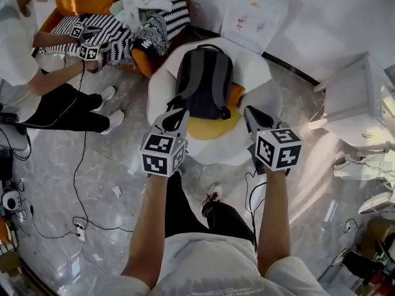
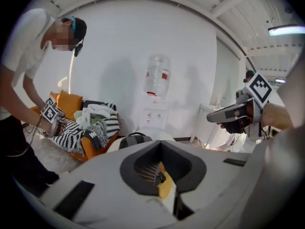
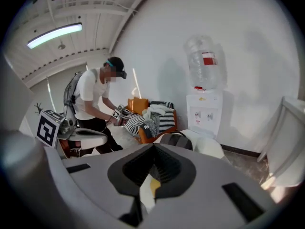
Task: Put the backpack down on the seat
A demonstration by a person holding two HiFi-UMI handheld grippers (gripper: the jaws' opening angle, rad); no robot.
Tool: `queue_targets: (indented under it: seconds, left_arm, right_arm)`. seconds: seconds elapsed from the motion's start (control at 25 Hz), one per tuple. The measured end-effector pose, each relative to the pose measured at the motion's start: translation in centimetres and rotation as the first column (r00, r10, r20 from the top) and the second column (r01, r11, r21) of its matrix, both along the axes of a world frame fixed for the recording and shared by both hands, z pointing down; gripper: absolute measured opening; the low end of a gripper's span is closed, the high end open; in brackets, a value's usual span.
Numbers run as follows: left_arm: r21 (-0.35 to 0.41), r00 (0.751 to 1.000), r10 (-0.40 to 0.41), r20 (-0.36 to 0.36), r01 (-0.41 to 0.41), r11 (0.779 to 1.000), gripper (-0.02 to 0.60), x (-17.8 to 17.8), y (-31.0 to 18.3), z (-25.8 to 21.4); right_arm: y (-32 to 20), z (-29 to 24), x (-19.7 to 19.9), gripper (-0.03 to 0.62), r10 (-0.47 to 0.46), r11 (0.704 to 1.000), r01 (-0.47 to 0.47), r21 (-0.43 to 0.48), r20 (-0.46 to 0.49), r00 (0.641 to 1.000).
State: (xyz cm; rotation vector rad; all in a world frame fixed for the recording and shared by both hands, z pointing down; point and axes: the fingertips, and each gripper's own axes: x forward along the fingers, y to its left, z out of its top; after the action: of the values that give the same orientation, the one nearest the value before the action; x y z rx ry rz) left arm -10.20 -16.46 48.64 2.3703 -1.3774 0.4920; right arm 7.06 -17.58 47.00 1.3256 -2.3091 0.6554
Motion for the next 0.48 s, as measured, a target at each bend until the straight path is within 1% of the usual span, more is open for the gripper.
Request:
queue_targets:
  seconds: [0.08, 0.16, 0.28, 0.48]
  left_arm:
    - [0.028, 1.000, 0.007, -0.001, -0.007, 1.000, 0.014, 0.6, 1.2, -1.5]
    - [0.052, 1.000, -0.004, -0.006, 0.005, 0.999, 0.014, 1.1, 2.4, -3.2]
    - [0.090, 1.000, -0.017, -0.018, 0.018, 0.996, 0.014, 1.8, 4.0, -5.8]
    - [0.124, 0.999, -0.039, -0.033, 0.043, 0.991, 0.014, 0.9, 7.0, -9.1]
  right_arm:
    - [0.9, -1.4, 0.2, 0.005, -0.028, 0.999, 0.028, 0.026, -0.008, 1.000]
    - [2.0, -2.9, 0.5, 0.005, -0.047, 0.998, 0.047, 0.047, -0.003, 0.999]
    - [3.6, -5.3, 1.3, 0.005, -0.054, 0.995, 0.054, 0.082, 0.002, 0.999]
    - [6.5, -8.0, 0.7, 0.005, -0.064, 0.992, 0.063, 0.105, 0.003, 0.998]
